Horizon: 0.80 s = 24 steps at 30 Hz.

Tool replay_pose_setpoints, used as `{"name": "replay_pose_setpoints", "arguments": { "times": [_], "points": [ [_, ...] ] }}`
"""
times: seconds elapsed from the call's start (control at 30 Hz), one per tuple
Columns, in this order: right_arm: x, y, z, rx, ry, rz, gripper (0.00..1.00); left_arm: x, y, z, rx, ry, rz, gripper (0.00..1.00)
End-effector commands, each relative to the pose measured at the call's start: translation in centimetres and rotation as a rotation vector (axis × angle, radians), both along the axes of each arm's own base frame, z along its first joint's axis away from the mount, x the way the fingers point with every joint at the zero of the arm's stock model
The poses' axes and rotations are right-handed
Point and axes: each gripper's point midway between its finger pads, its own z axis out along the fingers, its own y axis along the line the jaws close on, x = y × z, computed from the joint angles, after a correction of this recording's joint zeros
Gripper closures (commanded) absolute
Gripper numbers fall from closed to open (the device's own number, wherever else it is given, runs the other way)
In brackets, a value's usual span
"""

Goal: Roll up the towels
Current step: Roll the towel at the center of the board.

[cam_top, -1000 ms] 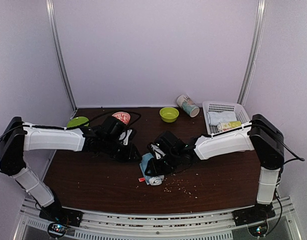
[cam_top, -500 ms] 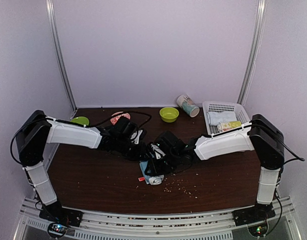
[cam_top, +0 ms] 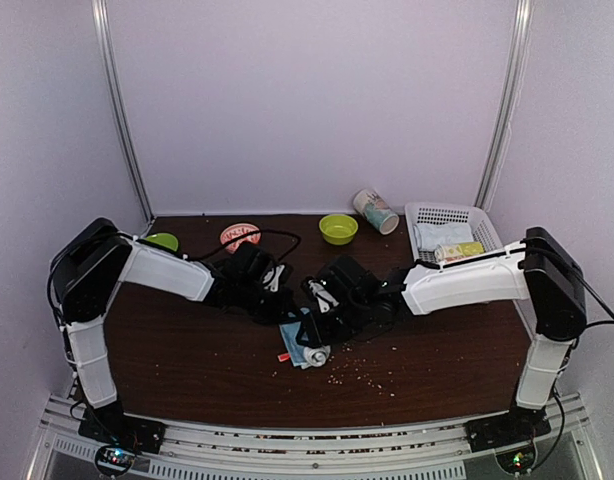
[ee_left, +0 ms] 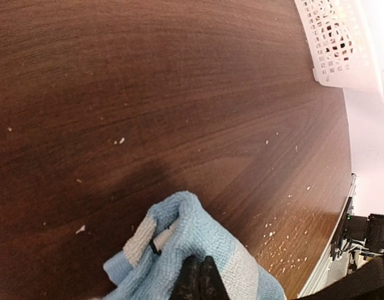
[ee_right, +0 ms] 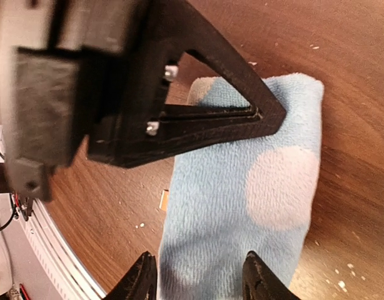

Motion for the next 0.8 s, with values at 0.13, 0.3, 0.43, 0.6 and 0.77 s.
{"name": "replay_pose_setpoints", "arguments": {
  "times": [0.13,0.3,0.43,0.6,0.77],
  "points": [
    [-0.6,-2.0,0.8,-0.155,-0.119,-0.015,0.64,-0.8,1.1,-3.1,0.04,0.058,0.008,1.0],
    [-1.6,-1.6,-0.9,-0.26,-0.139,0.018,0.76,-1.4,1.7,-3.8,0.052,0.069,0.01,1.0],
    [-2.6,-1.5,-3.1,-0.357,-0.135,0.042,0.78,-1.7,2.0,-4.4,0.062,0.073,0.014,1.0],
    [-3.5,-1.8,-6.2,-0.465,-0.129,0.058,0.78,-2.2,2.9,-5.5,0.085,0.081,0.027,1.0],
    [-3.8,-1.4,-5.6,-0.456,-0.125,0.072,0.7,-2.7,3.4,-6.7,0.088,0.096,0.035,1.0]
  ]
}}
